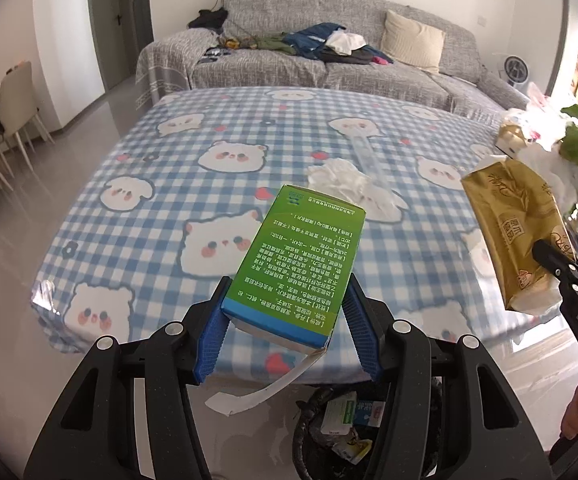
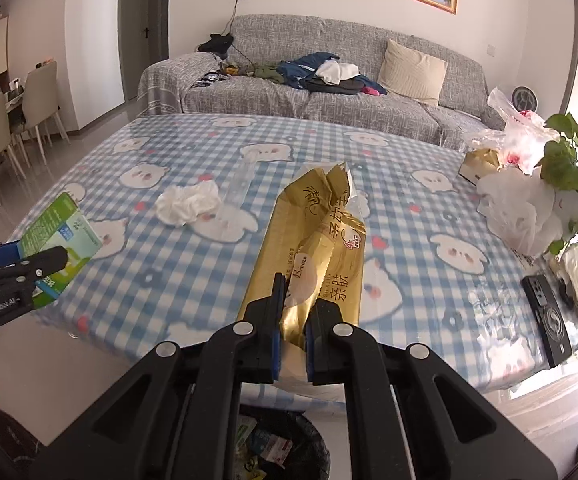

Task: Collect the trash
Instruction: 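Carry the green box and gold snack bag down over the trash bin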

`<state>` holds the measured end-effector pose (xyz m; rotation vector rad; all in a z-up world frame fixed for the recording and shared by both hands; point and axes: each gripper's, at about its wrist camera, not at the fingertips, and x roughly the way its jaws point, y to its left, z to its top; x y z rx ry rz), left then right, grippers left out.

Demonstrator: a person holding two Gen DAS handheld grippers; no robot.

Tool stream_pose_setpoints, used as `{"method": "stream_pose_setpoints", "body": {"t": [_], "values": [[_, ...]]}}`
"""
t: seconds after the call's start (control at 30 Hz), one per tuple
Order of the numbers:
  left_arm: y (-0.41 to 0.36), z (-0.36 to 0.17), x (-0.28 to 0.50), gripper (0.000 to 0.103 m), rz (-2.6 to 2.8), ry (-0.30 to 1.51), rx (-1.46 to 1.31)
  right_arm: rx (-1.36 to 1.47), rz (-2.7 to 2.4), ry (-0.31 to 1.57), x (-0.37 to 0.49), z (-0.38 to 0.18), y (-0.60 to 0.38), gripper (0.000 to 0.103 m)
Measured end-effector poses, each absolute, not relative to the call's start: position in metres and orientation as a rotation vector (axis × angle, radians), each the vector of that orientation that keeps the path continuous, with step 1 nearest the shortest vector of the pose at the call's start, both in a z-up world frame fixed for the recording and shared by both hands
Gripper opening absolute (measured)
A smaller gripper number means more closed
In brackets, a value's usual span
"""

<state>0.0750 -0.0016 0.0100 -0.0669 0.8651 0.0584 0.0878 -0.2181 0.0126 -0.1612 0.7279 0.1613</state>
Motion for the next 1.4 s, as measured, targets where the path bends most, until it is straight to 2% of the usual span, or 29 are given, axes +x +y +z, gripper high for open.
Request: {"method": "stream_pose_setpoints", "body": {"t": [0.43,0.87,1.4], "values": [[-0.012,-0.008,0.024,0.054,0.031,0.878,-0.077,-0.178,0.192,0.676,0.022,0.024,-0.212,0.007],[-0.004,-0.029,-0.025,0.054,0.053,0.892,-0.088,-0.216,0.228,0.722,-0.044,-0.011,-0.197,0.007],[-0.012,-0.078,-0.059,0.054,0.048,0.976,-0.117,-0.246,0.220,0.826,-0.085,-0.069,-0.195,0.007]]}}
